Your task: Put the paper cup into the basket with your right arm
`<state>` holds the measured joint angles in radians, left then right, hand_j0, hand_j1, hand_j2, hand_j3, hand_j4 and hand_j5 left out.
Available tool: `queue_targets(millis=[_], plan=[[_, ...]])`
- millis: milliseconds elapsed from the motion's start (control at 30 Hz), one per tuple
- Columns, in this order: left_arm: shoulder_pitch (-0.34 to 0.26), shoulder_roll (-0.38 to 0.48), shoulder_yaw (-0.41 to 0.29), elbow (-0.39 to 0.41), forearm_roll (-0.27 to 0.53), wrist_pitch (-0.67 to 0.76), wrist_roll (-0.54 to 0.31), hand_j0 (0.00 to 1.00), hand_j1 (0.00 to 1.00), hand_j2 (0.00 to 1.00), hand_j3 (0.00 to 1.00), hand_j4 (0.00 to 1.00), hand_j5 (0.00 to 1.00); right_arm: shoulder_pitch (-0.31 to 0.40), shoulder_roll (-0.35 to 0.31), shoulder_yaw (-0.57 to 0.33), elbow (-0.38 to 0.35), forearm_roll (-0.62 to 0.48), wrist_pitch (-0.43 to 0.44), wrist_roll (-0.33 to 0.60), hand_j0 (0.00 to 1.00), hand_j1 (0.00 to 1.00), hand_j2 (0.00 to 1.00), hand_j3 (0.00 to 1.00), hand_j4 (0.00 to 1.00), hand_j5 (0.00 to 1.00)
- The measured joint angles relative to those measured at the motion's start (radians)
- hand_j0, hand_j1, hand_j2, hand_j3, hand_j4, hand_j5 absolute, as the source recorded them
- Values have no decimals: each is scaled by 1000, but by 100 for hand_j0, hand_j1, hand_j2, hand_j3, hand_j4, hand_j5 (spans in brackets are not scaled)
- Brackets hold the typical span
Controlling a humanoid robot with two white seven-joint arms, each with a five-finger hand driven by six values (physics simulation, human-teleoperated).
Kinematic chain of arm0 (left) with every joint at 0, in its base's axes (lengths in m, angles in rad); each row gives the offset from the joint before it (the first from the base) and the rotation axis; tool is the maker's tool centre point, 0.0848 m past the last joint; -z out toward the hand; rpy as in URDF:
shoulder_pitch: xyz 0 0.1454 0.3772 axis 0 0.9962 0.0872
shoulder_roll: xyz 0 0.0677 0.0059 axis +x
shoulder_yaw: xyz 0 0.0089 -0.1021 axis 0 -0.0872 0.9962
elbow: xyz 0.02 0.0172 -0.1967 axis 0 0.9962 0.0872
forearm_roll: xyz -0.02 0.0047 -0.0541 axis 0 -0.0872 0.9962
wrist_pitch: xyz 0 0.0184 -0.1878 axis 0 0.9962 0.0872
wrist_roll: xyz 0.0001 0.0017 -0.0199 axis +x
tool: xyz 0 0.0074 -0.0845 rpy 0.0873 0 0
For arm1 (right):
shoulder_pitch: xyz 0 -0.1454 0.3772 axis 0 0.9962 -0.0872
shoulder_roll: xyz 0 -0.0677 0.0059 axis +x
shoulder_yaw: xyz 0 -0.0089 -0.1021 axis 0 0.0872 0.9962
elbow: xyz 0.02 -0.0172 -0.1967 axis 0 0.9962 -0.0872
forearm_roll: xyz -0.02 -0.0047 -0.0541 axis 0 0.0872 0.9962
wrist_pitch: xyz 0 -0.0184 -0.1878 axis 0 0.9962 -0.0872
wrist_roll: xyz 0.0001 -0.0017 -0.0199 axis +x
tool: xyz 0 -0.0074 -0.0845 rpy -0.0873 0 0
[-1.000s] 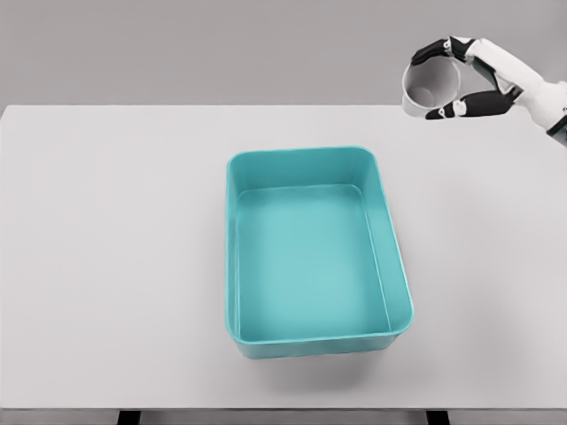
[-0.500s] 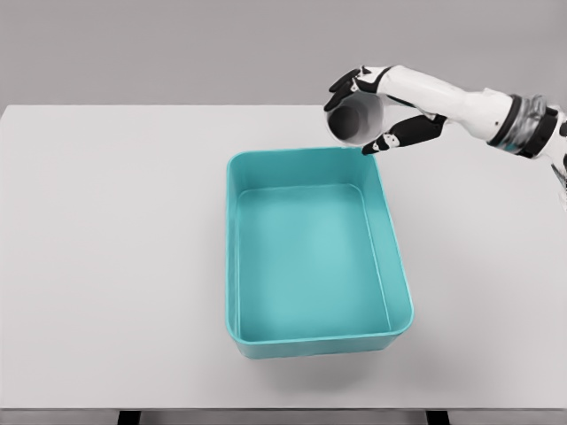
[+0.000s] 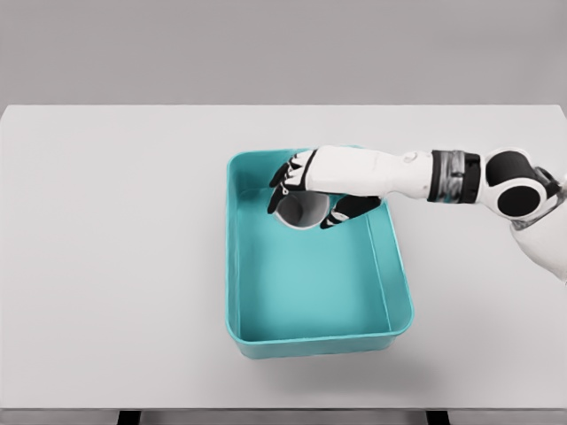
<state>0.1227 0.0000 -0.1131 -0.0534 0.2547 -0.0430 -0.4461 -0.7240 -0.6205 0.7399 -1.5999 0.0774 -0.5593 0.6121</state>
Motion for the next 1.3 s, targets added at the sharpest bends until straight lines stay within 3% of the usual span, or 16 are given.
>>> queue_targets(millis=[133, 167, 200, 467, 600, 700, 767, 867, 1000, 1300], plan=[[0, 0, 0, 0, 0, 0, 0, 100, 100, 100, 100, 100, 100, 0, 0, 81, -15, 67, 1, 0, 69, 69, 69, 69, 69, 69], [0, 0, 0, 0, 0, 0, 0, 100, 100, 100, 100, 100, 100, 0, -1, 94, -22, 84, 0, 0, 79, 79, 79, 79, 79, 79], [0, 0, 0, 0, 0, 0, 0, 100, 100, 100, 100, 100, 100, 0, -5, 101, -32, 98, -1, -1, 100, 100, 100, 100, 100, 100], [0, 0, 0, 0, 0, 0, 0, 100, 100, 100, 100, 100, 100, 3, -30, 59, -93, 122, -12, -1, 100, 100, 100, 100, 100, 100], [0, 0, 0, 0, 0, 0, 0, 100, 100, 100, 100, 100, 100, 92, -63, -90, -92, 53, -13, 0, 100, 100, 100, 100, 100, 100], [0, 0, 0, 0, 0, 0, 0, 100, 100, 100, 100, 100, 100, 243, -79, -308, -42, -102, -11, -1, 100, 100, 100, 100, 100, 100], [0, 0, 0, 0, 0, 0, 0, 100, 100, 100, 100, 100, 100, 284, -80, -467, -1, -220, -13, -1, 100, 100, 100, 100, 100, 100], [0, 0, 0, 0, 0, 0, 0, 100, 100, 100, 100, 100, 100, 362, -81, -609, 73, -334, -3, -1, 100, 100, 100, 100, 100, 100], [0, 0, 0, 0, 0, 0, 0, 100, 100, 100, 100, 100, 100, 390, -77, -672, 151, -343, 43, -1, 100, 100, 100, 100, 100, 100], [0, 0, 0, 0, 0, 0, 0, 100, 100, 100, 100, 100, 100, 408, -16, -692, 190, -276, 92, -1, 100, 100, 100, 100, 100, 100]])
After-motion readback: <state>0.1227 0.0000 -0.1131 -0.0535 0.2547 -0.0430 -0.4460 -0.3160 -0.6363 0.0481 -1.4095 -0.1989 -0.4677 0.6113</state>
